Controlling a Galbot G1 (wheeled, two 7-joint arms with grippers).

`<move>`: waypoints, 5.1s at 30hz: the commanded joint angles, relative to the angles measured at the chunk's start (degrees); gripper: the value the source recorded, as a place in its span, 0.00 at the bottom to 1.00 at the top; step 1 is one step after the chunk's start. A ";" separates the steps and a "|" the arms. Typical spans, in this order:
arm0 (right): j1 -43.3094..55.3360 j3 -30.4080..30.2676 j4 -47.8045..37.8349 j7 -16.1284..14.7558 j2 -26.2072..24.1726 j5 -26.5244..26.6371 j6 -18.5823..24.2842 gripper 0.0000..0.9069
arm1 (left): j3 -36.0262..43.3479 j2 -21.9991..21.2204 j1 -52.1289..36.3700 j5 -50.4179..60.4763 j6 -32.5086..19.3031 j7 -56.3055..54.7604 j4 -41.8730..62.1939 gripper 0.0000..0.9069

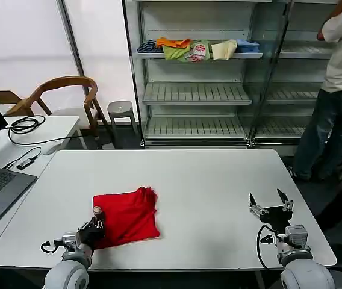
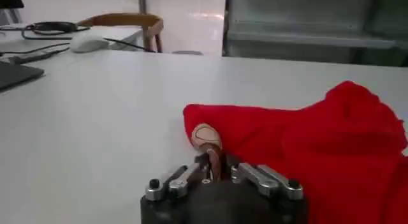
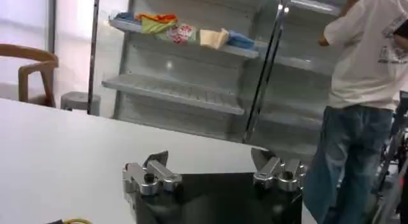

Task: Fold and organize the clothes.

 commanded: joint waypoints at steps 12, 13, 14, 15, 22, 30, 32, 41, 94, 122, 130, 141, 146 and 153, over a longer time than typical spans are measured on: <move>0.76 -0.49 0.12 -0.10 -0.04 0.51 0.35 1.00 | -20.36 15.92 4.57 -11.18 7.80 6.18 -8.89 0.01; 0.94 -0.64 0.08 -0.09 -0.03 0.54 0.39 1.00 | -22.17 17.03 5.81 -11.77 7.80 6.55 -8.67 0.01; 1.10 -0.76 0.04 -0.09 -0.04 0.59 0.42 1.00 | -23.59 18.20 6.84 -11.82 7.80 6.93 -8.34 0.01; 1.27 -0.89 0.05 -0.09 -0.09 0.64 0.41 1.00 | -25.26 19.59 7.84 -11.78 7.80 7.28 -7.91 0.02; 1.97 -1.40 0.37 -0.07 -0.24 0.85 0.49 1.00 | -37.21 30.25 12.37 -12.59 7.80 8.93 -3.88 0.01; 0.80 -0.51 1.09 -0.09 -0.56 0.90 0.69 1.00 | -29.06 24.55 13.14 -10.57 7.88 2.04 -17.58 0.02; 0.37 -0.19 1.22 -0.11 -0.68 0.92 0.80 1.00 | -23.06 20.99 12.12 -9.20 7.86 -1.25 -20.84 0.02; -2.43 2.09 3.01 -0.11 -0.96 0.86 0.56 1.00 | -3.72 11.74 7.47 5.33 7.76 -4.15 -28.11 0.02; -0.46 2.76 2.01 -0.26 -1.27 0.28 -0.84 1.00 | 26.35 -27.19 -16.44 0.83 -0.57 -14.83 -4.59 1.00; 10.51 -8.86 -8.84 -3.10 3.57 -11.47 6.69 1.00 | -12.95 5.35 -6.45 14.42 -22.20 23.29 -2.61 1.00; 12.46 -11.75 -12.82 -0.39 5.12 -10.77 9.12 1.00 | -11.77 5.32 -5.87 19.16 -24.19 23.25 -1.00 1.00; 12.59 -10.46 -12.81 -0.12 5.54 -10.48 8.58 1.00 | -8.72 5.24 -7.69 21.93 -26.07 22.06 1.86 1.00; 13.28 -10.32 -13.81 -0.43 6.24 -11.43 9.29 1.00 | -7.87 4.77 -8.51 21.10 -26.94 20.54 3.02 1.00; 14.05 -9.75 -15.46 -0.59 6.65 -12.85 10.24 1.00 | -8.60 4.45 -8.80 20.95 -27.12 21.48 4.91 1.00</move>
